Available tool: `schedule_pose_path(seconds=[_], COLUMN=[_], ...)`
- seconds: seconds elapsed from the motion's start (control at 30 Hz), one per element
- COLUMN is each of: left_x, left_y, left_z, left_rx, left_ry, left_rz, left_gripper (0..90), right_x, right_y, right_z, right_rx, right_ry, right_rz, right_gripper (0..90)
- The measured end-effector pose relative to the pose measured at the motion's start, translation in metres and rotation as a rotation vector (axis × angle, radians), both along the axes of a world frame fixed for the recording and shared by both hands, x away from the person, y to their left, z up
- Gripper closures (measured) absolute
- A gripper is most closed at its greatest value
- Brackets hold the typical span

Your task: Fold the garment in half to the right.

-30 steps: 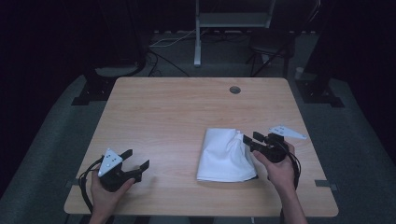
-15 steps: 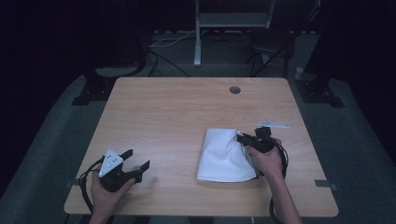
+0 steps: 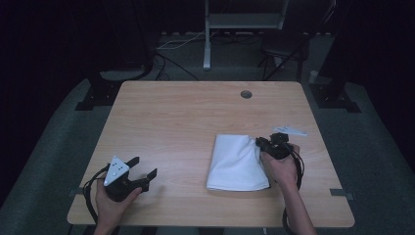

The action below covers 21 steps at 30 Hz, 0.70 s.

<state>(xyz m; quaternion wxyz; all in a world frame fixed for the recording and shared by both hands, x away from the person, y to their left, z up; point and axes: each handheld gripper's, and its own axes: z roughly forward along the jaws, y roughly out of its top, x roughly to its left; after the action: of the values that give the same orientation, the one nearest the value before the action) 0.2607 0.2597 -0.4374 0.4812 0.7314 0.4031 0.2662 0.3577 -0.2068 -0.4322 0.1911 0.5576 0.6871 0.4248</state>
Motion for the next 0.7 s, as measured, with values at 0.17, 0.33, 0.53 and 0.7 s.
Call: schedule_pose_path(seconds=[0.17, 0.33, 0.53, 0.7], left_x=[0.000, 0.000, 0.000, 0.000], left_y=[0.001, 0.000, 0.000, 0.000], left_z=[0.000, 0.000, 0.000, 0.000], left_rx=[-0.003, 0.000, -0.002, -0.002], left_ry=[0.003, 0.002, 0.002, 0.000], left_rz=[-0.001, -0.002, -0.002, -0.004], left_gripper=[21.3, 21.3, 21.3, 21.3], right_x=[0.002, -0.002, -0.005, -0.004], right_y=[0.003, 0.008, 0.023, 0.033], right_z=[-0.009, 0.006, 0.027, 0.032], right_rx=[-0.098, -0.095, -0.084, -0.058], right_ry=[0.021, -0.036, -0.108, -0.116], right_rz=[-0.005, 0.003, 0.042, 0.071], right_gripper=[78.1, 73.0, 68.3, 65.2])
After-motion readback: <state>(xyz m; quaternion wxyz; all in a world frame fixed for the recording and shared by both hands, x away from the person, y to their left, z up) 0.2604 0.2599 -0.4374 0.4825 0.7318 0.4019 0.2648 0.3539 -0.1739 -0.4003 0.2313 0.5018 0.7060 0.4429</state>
